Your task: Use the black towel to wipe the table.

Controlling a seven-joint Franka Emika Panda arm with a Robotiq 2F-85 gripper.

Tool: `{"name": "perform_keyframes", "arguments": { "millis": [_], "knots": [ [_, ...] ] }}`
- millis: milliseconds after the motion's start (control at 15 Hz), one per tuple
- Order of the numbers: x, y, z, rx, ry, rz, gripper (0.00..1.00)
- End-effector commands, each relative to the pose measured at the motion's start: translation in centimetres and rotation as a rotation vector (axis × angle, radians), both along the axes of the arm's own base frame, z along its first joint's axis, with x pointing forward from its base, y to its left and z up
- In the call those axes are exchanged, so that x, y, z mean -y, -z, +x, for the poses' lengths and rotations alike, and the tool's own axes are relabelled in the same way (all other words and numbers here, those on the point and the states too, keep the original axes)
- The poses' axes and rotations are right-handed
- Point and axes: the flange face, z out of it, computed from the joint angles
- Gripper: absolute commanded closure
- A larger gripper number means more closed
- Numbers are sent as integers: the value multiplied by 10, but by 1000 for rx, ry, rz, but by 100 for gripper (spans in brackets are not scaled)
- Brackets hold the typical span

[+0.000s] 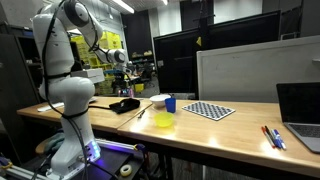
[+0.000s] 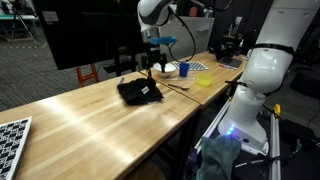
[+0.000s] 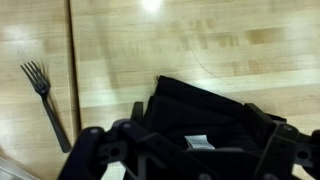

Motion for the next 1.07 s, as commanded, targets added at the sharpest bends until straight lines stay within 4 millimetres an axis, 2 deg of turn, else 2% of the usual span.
{"name": "perform_keyframes", "arguments": {
  "millis": [0, 267, 1000],
  "knots": [
    [7, 0, -3, -5, 24, -5, 0],
    [25, -3, -13, -3, 64, -8, 0],
    [23, -3, -14, -3, 61, -9, 0]
  ]
}}
